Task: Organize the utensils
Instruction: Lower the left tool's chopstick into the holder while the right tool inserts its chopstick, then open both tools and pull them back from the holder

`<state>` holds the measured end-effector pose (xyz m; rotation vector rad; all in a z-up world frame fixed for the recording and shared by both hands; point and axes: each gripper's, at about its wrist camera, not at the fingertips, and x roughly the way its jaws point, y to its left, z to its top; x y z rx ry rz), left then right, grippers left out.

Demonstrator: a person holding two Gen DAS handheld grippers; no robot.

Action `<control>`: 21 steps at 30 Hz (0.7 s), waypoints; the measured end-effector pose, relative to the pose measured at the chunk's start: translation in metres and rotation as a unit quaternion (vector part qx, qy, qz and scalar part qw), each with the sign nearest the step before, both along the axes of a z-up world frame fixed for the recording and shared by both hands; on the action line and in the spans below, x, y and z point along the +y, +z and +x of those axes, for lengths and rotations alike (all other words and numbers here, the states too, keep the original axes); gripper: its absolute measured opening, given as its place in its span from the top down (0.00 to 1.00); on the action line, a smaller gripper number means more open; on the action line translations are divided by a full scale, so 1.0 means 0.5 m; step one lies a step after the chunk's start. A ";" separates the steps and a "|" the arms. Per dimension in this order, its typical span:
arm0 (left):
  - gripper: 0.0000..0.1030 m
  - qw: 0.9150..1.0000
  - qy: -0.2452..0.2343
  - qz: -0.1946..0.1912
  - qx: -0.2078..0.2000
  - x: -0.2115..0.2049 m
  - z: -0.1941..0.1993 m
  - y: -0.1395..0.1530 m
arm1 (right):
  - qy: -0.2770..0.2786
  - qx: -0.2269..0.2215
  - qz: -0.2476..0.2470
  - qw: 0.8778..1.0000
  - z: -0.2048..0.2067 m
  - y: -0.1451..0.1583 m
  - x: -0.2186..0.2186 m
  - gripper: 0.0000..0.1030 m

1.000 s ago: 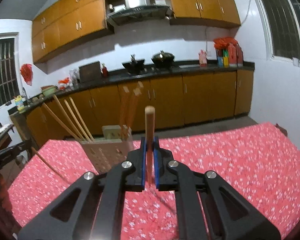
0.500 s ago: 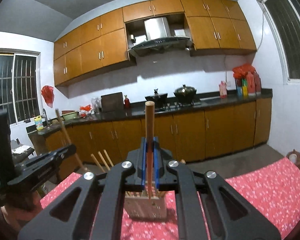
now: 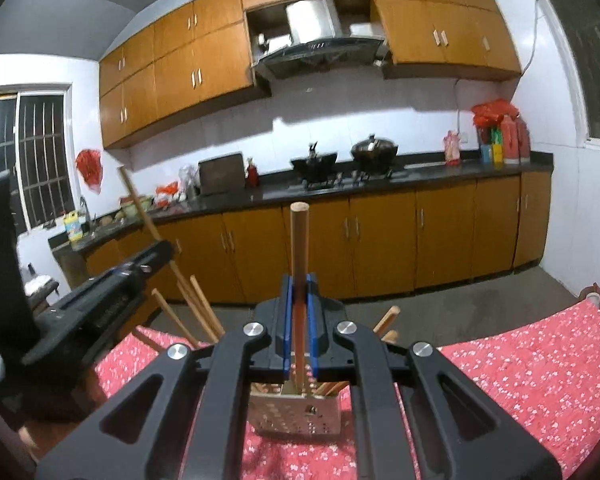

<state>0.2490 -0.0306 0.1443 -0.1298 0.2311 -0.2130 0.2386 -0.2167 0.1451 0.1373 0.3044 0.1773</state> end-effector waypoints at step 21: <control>0.10 0.998 0.020 -0.050 -0.026 0.157 -0.175 0.022 | -0.041 -0.060 -0.013 0.997 -0.166 0.013 -0.038 0.23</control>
